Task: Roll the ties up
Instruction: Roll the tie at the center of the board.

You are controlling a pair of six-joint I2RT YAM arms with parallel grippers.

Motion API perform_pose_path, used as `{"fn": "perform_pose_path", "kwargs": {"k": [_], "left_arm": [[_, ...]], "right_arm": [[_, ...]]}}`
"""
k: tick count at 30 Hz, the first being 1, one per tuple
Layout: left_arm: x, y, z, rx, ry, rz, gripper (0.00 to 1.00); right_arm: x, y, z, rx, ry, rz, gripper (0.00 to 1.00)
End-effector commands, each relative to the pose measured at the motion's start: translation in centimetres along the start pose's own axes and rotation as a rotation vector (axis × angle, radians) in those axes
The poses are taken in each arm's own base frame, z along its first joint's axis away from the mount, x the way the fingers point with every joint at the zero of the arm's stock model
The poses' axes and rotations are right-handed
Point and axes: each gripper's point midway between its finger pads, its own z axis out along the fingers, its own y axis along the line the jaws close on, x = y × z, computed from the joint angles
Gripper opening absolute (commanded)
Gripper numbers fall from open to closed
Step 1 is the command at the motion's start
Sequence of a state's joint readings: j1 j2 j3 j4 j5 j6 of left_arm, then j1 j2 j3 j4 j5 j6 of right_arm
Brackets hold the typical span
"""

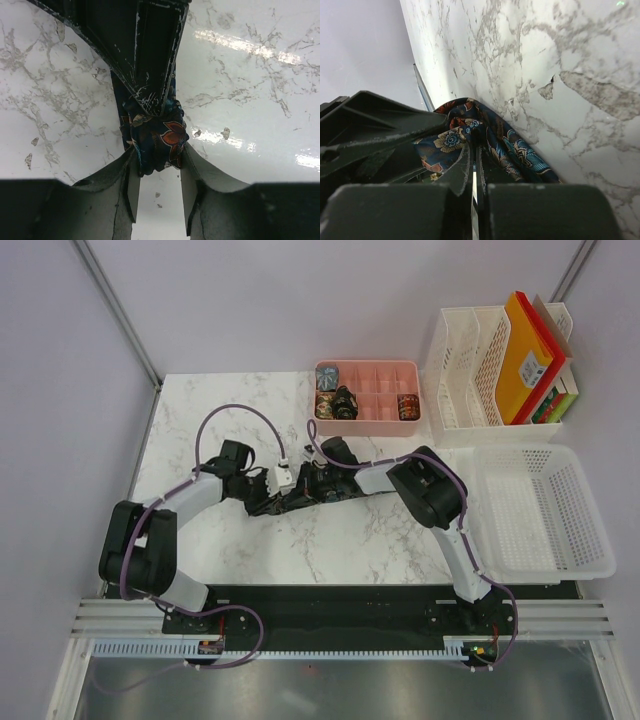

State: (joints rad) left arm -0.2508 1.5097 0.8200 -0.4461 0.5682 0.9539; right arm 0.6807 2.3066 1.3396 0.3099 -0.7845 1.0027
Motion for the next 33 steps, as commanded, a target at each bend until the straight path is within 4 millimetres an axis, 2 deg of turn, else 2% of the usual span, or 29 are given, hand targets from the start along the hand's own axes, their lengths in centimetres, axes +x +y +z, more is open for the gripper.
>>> {"fn": "perform_pose_path", "kwargs": {"k": [1, 5, 6, 9, 10, 14, 18, 21, 24, 26, 27, 33], "left_arm": [[-4.6, 1.1, -0.6, -0.010, -0.106, 0.053, 0.37], [-4.4, 2.0, 0.6, -0.004, -0.059, 0.031, 0.37], [-3.7, 1.8, 1.3, 0.014, -0.034, 0.012, 0.37], [-2.7, 1.3, 1.8, 0.060, 0.018, -0.012, 0.37], [-1.8, 1.0, 2.3, 0.080, 0.049, -0.029, 0.36], [-0.1, -0.2, 2.4, 0.146, 0.119, -0.058, 0.34], [0.8, -1.0, 2.6, 0.184, 0.155, -0.070, 0.32], [1.5, -1.3, 2.8, 0.203, 0.175, -0.075, 0.30], [1.5, -1.2, 2.9, 0.206, 0.183, -0.076, 0.30], [1.5, -1.2, 2.9, 0.209, 0.183, -0.080, 0.30], [1.4, -1.2, 2.9, 0.210, 0.182, -0.078, 0.30], [1.4, -1.0, 3.0, 0.210, 0.183, -0.077, 0.30]], "right_arm": [[2.9, -7.9, 1.4, 0.232, 0.035, 0.117, 0.00], [1.8, -6.5, 1.6, 0.201, 0.031, 0.082, 0.00], [1.7, -6.1, 1.6, 0.191, 0.035, 0.074, 0.00], [0.7, -4.8, 1.2, 0.178, 0.022, 0.037, 0.12], [0.4, -4.2, 1.0, 0.174, 0.015, 0.025, 0.19], [-0.6, -3.4, 0.0, 0.170, -0.003, 0.019, 0.29], [-2.0, -3.4, -1.4, 0.156, -0.026, 0.027, 0.32], [-3.0, -2.1, -2.4, 0.116, -0.034, 0.017, 0.33], [-3.7, -1.1, -3.7, 0.086, -0.041, 0.003, 0.38], [-3.6, -0.8, -4.2, 0.074, -0.039, 0.002, 0.40], [-3.8, 0.1, -4.3, 0.046, -0.046, -0.020, 0.40], [-3.5, 2.9, -3.4, -0.041, -0.046, -0.035, 0.39]]}}
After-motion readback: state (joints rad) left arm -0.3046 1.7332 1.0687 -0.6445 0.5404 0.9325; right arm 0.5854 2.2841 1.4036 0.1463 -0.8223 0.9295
